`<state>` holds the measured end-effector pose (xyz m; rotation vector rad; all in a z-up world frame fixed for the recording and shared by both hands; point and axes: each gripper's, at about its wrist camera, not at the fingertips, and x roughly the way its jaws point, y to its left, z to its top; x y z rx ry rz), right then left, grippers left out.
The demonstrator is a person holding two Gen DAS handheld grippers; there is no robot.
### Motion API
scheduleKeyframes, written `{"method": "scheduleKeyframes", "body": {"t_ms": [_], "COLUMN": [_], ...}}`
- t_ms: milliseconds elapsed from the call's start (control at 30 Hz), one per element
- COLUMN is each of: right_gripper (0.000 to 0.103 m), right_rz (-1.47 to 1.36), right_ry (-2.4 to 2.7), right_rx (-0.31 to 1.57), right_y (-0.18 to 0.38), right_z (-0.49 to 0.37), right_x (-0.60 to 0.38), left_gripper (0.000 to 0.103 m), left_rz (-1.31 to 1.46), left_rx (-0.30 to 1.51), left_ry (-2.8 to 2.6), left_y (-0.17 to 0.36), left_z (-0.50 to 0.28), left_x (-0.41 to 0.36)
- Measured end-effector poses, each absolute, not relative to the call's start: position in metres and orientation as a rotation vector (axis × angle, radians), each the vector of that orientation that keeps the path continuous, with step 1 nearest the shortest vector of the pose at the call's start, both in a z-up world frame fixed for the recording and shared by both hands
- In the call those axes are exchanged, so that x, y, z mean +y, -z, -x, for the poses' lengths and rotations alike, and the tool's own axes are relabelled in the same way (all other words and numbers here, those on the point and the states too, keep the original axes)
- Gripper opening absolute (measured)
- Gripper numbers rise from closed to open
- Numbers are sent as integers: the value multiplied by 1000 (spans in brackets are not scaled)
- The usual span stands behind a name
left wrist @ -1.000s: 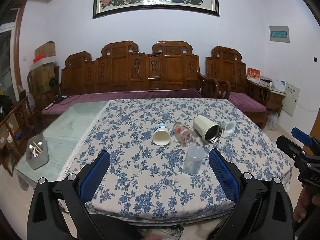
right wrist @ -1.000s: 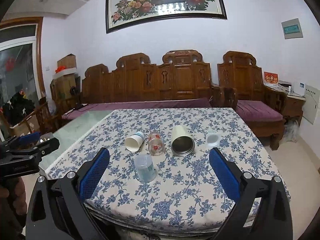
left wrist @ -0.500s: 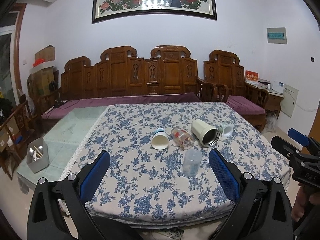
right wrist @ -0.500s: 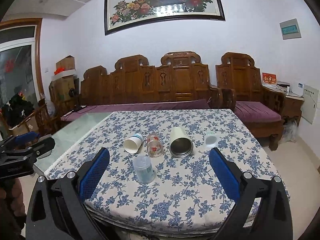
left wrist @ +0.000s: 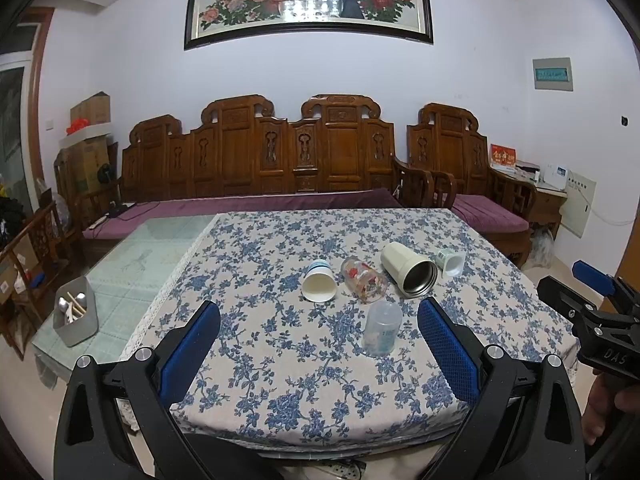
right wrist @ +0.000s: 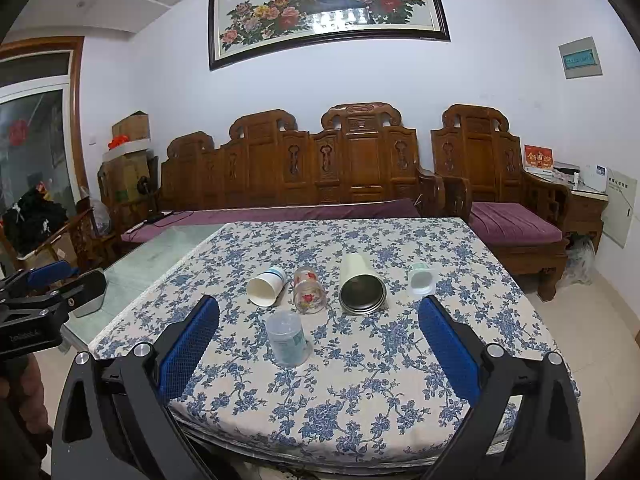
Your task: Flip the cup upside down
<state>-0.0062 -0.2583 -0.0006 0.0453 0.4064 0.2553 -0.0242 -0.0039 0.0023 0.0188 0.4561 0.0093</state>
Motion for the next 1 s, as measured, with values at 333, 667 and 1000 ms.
{"method": "scheduleKeyframes", "body": {"t_ms": [333,667,1000], "right_gripper": [100,100,100], "right_rz": [-46,-46,-47], "right_ry": [-255,-255,-255], "right_rx": [405,405,406], "right_y": [0,0,0], "right_z": [7,7,6], "right_x": [-259,-259,-259], "left_gripper": [95,95,95], "left_rz": [-17,-18,-17], "left_rx": [454,455,454], "left_ry": [-9,-9,-9], "left_y": [-3,-3,-6], "left_z": [25,25,25], "left_x": [-4,-4,-4]}}
